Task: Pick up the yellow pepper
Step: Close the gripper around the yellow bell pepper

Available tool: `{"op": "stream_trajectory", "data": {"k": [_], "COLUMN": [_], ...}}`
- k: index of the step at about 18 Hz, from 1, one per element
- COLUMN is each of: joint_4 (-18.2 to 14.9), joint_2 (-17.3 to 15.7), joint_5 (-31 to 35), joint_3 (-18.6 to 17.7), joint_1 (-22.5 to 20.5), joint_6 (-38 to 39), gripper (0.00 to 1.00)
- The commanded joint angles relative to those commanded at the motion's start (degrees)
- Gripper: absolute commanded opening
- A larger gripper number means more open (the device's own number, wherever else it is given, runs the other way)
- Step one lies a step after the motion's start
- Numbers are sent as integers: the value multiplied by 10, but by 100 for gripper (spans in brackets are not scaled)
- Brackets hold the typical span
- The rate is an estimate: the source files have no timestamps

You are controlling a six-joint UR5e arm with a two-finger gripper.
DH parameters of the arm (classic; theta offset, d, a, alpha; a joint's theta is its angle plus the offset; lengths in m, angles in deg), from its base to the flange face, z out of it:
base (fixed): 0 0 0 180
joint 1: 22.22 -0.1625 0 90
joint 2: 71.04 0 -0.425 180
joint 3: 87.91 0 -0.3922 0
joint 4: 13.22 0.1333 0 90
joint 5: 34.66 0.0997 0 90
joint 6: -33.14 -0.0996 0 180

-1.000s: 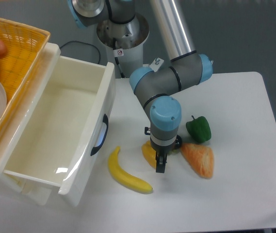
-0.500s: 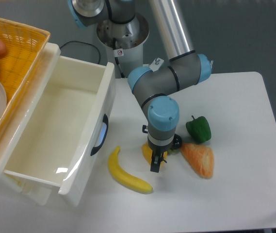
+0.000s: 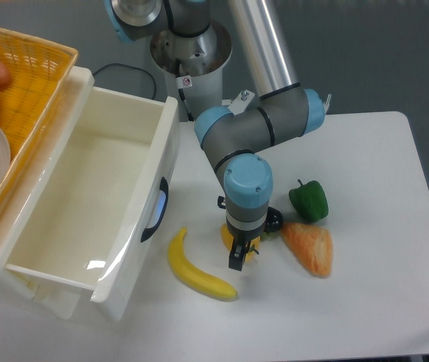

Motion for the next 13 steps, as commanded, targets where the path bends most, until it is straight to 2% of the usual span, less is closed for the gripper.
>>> {"op": "stream_trajectory", "data": {"k": [13], "joint_4": [-2], "joint_2": [3], "joint_5": [1], "joint_3": [-17], "joint_1": [1], "joint_6": [-9], "gripper": [100]}}
